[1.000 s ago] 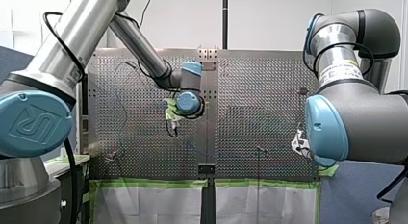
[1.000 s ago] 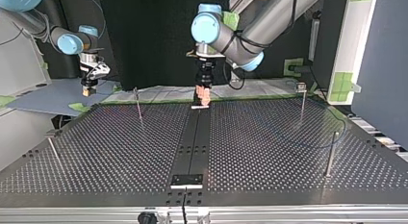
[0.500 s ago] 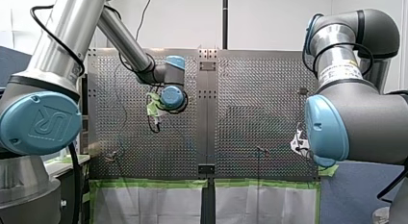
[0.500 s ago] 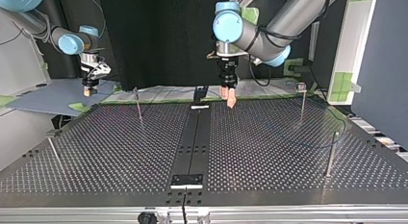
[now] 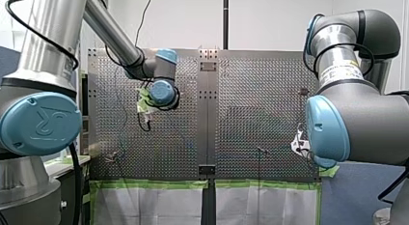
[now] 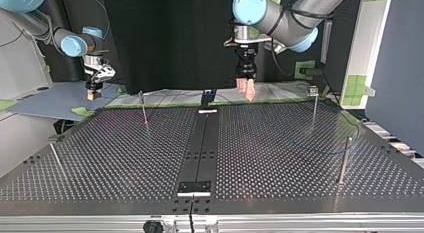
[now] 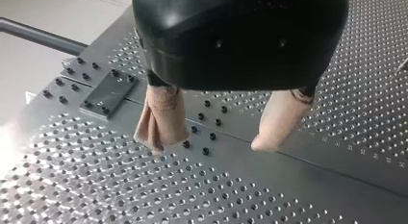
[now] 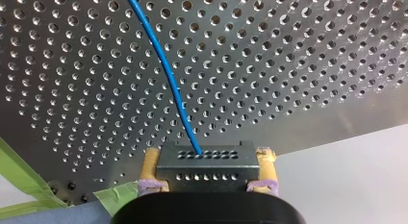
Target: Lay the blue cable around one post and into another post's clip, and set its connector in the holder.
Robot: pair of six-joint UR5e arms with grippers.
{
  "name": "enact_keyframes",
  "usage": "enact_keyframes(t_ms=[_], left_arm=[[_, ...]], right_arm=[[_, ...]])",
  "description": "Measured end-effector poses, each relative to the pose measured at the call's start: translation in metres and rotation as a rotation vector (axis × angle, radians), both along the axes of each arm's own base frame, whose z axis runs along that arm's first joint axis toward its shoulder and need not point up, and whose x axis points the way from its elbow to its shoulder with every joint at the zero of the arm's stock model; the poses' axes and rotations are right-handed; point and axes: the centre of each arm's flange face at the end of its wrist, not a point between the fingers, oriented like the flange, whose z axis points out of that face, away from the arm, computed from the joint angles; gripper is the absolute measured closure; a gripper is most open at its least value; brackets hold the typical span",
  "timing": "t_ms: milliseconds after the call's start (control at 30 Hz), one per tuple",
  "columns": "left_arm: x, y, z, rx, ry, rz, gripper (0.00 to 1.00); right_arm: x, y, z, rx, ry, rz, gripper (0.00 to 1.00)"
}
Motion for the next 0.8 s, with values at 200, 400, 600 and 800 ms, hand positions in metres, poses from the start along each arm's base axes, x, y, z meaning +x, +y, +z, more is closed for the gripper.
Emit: enact_keyframes(t_ms=[200,400,600,800], left_arm=[[-0.015,0.018,0.004,-0.028,-0.006,0.048,0.0],[-0.029,0.039,0.006,-0.049,-0.01,0.085,0.0],[-0.04,0.064,0.005,-0.048,0.009,0.105,0.0],[-0.053,0.088,0.002,-0.043,0.045,0.109,0.0]], right_arm=[[0.0,0.0,0.0,-0.001,-0.001,0.001,1.0],[0.002,0.0,0.0,-0.001,-0.001,0.006,1.0],[0.004,0.001,-0.001,0.0,0.001,0.01,1.0],[0.005,0.001,-0.001,-0.001,0.003,0.012,1.0]])
